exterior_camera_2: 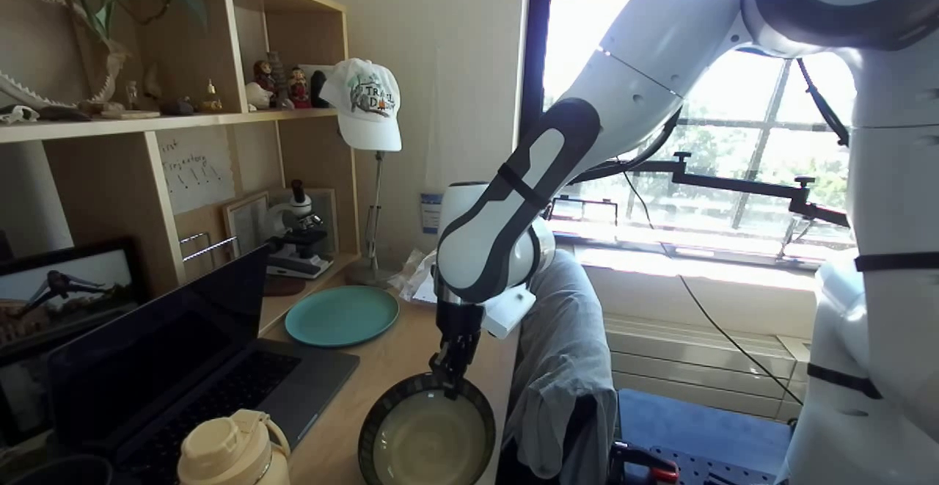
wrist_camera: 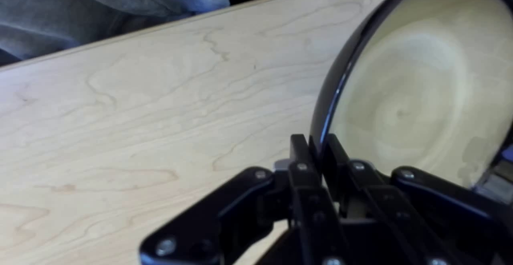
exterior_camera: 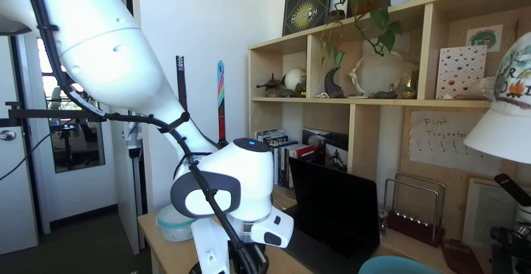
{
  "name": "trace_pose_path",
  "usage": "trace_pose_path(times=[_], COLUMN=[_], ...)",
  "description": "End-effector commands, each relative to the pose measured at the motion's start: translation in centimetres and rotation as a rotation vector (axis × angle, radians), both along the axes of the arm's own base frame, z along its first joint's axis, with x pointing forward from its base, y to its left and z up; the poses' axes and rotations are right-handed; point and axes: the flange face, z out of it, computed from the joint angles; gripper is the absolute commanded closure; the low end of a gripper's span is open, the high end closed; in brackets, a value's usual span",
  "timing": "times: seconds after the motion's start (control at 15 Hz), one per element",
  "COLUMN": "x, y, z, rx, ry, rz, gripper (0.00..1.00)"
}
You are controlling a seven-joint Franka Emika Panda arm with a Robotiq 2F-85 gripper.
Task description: Place the bowl on the plate
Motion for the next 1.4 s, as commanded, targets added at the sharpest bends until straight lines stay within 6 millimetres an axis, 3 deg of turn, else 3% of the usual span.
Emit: trace_pose_path(times=[0.0,0.8,1.13,1.27,1.33], x=[0.7,5.1,7.1,7.3,6.7], y=[-1.2,-8.9,-12.3,-12.8,-12.4], z=[3.8,16.7,21.1,22.6,19.8], rx=[0.102,0.218,0.275,0.307,0.249], ry=[-0.031,-0.242,-0.324,-0.358,-0.324], rz=[-0.103,-0.359,-0.494,-0.552,-0.496], gripper=[0.96,0.95,0.95,0.95,0.9])
